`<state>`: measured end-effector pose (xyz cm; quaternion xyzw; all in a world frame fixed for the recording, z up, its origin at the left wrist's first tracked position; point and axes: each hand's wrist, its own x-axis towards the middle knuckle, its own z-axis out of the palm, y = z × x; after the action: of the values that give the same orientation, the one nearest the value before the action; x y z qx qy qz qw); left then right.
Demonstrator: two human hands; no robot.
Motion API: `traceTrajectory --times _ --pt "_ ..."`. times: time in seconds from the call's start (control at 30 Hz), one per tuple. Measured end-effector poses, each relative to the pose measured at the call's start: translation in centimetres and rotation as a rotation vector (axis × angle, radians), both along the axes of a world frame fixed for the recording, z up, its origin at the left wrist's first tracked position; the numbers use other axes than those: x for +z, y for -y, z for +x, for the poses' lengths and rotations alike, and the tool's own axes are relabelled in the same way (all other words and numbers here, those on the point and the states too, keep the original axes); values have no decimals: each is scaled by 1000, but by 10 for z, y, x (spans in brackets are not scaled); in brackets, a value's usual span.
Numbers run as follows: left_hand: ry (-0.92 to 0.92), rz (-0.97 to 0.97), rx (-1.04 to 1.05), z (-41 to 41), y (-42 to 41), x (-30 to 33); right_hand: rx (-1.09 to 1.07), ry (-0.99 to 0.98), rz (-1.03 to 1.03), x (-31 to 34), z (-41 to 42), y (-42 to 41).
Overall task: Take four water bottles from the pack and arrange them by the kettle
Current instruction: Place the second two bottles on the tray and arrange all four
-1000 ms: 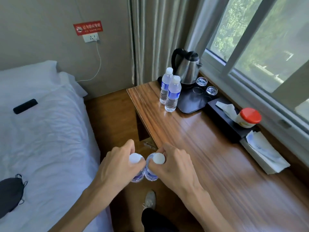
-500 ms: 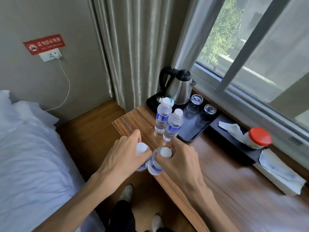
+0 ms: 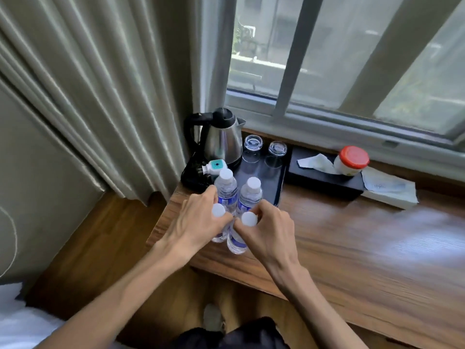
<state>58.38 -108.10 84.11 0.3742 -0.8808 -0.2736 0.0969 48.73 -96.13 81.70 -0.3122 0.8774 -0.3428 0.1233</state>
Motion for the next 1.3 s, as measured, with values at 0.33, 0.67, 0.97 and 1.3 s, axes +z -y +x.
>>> traceTrajectory --times 0.33,0.67,0.97,1.3 --pt "-15 -26 -110 -14 26 -18 -149 -17 15 -8 4 21" --pt "-133 24 -145 -10 41 -38 -147 -79 16 -13 9 33" --pt "-196 112 -199 1 50 -47 -118 -72 -8 -24 8 24" --pt "-39 203 -200 34 60 -98 -132 24 -40 -60 18 -11"
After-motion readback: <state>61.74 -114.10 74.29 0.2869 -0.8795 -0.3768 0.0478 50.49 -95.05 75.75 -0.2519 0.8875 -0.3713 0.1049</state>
